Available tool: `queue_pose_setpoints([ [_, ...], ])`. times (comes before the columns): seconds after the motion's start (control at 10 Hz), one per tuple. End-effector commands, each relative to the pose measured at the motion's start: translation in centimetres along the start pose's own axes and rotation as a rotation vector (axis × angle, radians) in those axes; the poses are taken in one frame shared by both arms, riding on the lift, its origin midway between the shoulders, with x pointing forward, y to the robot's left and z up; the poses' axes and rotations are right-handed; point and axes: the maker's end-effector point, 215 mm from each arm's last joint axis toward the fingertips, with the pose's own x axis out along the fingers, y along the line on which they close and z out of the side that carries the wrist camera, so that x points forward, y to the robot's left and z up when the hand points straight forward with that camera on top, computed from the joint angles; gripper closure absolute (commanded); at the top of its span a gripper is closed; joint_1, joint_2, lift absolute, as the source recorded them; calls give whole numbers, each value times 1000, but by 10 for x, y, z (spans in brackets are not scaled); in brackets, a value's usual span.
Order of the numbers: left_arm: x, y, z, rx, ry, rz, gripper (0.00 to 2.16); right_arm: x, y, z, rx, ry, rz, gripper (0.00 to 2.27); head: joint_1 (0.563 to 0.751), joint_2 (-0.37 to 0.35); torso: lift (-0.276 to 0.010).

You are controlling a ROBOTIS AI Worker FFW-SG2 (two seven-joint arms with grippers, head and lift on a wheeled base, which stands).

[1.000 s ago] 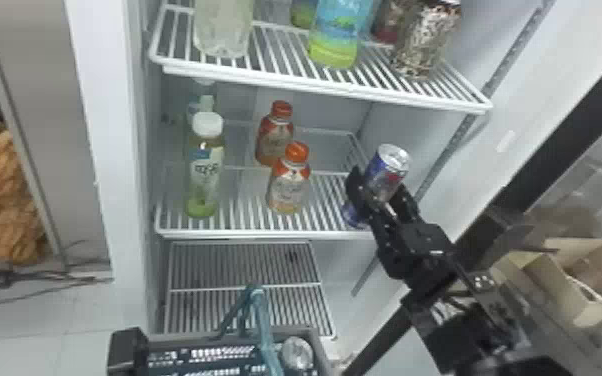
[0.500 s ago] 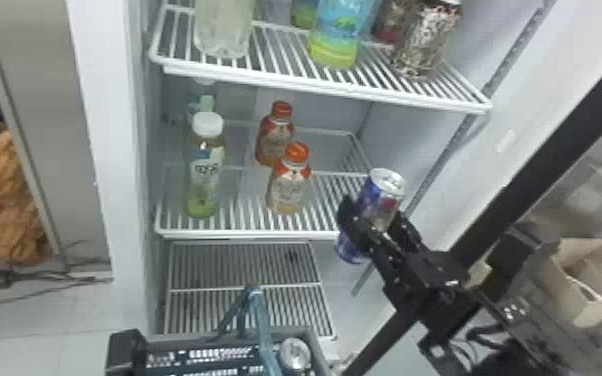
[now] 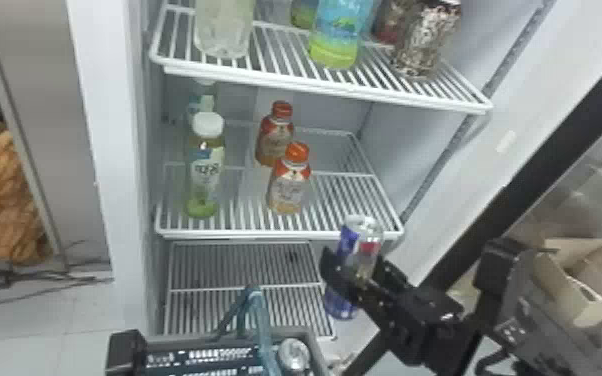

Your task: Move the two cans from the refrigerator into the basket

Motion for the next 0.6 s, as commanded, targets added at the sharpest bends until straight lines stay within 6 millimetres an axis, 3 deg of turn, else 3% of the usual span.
queue_pose_setpoints([
  [0.0, 0, 0, 0, 0, 1, 1, 1210, -5, -1, -30, 11, 124, 7, 708, 695, -350, -266],
  [0.2, 0, 0, 0, 0, 1, 1, 1208, -8, -3, -53, 31, 218, 24, 708, 695, -350, -266],
  [0.5, 1, 0, 0, 2, 4, 1, 1210, -12, 12, -94, 127, 366, 119, 703, 695, -350, -266],
])
